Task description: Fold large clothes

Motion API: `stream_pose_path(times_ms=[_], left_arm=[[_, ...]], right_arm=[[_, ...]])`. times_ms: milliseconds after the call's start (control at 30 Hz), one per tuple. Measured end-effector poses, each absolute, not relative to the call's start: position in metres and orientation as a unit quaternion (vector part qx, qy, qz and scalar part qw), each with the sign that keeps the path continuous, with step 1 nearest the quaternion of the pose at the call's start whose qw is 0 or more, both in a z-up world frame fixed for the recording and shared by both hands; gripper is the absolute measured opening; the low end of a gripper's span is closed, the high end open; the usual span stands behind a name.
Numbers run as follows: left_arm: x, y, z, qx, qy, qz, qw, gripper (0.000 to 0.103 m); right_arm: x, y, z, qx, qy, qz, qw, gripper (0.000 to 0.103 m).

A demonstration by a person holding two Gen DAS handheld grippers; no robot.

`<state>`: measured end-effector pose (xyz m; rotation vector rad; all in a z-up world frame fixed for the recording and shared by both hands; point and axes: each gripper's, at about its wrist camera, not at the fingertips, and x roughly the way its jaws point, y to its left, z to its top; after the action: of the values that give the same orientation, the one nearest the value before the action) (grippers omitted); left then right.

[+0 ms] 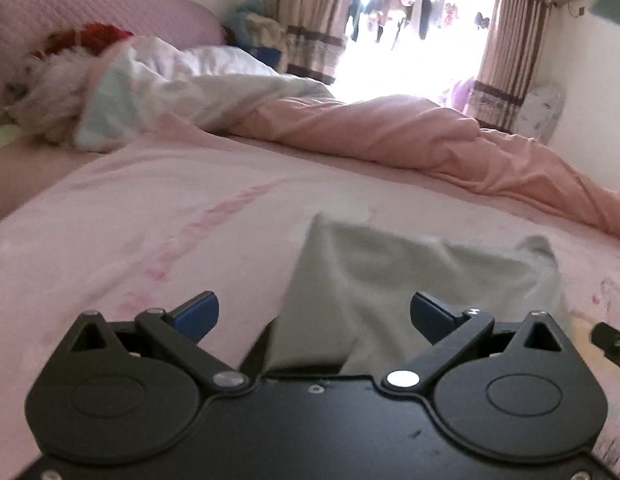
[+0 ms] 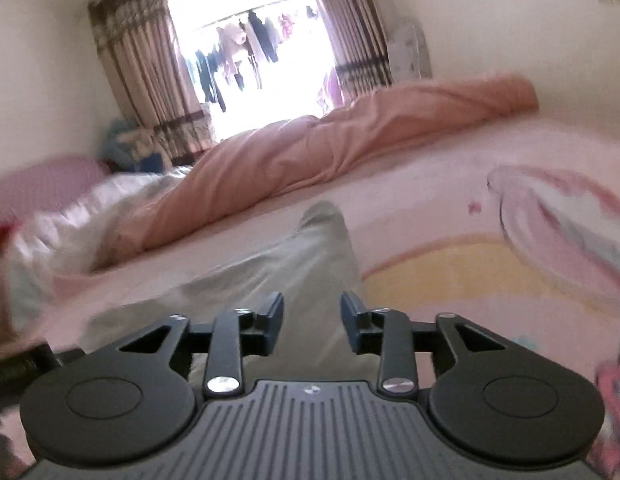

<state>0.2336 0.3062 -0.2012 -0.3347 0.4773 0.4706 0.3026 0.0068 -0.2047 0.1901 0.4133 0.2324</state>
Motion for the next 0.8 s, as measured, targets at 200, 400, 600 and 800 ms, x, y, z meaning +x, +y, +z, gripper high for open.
stream_pose_path(times_ms=[200,400,600,800], left_arm=[[0.275,0.335,-0.239,-0.171,0.313,0.246,0.901,0.103],[0.287,0.322,-0.195,-0.101,0.239,0.291,0.921,0.103],[0.355,0.343,-0.253,-0.116,0.357,0.278,0.884,0.103],[0.295,0.322,-0.212,-0.008,0.355,0.241,0.903,0.103]], right_arm=[[0.36,0.002,-0.231,0.079,0.296,0.091,0.947,0.055],[0.386,0.033,-0.208,0.012,0.227,0.119,0.966,0.054],[0.446,0.042,-0.234,0.001,0.303,0.118,0.946,0.074],[0.387,-0.003,-0.215,0.014,0.312,0.212,0.926,0.082]])
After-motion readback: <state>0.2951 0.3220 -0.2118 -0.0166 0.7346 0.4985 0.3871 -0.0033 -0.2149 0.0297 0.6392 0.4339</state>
